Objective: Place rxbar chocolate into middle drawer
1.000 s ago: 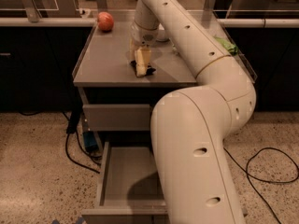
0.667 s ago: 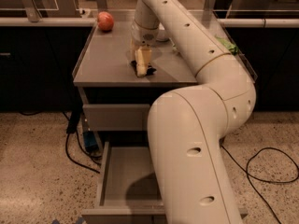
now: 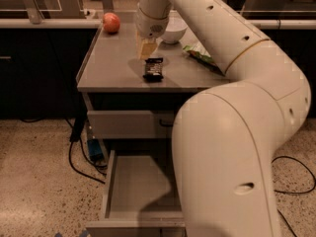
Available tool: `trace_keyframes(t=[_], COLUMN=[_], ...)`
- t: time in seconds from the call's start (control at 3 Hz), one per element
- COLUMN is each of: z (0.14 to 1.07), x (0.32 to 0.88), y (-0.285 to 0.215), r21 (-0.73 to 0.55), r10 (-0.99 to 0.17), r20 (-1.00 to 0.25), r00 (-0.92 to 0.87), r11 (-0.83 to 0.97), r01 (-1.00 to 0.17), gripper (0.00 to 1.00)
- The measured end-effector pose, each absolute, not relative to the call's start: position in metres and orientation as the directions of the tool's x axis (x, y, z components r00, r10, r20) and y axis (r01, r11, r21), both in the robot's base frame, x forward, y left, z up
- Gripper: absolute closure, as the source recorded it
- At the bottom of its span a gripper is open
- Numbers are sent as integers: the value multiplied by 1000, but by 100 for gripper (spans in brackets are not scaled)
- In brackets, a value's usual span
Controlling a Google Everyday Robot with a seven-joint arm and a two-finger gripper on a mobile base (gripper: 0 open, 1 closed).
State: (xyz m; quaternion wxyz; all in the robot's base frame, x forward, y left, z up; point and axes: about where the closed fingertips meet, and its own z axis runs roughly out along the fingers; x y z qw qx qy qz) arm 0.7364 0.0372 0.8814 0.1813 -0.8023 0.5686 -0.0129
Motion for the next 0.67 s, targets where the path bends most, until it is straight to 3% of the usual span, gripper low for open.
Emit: trace_keyframes(t=[0.33,0.67], z=[900,900], x=[685,691], y=[32,34], r21=[-312,-318], r10=[-919,-919], r20=[-154,-159], r00=[363,361], r11=[-303,-298], r01=[-900,-900], gripper=[100,100])
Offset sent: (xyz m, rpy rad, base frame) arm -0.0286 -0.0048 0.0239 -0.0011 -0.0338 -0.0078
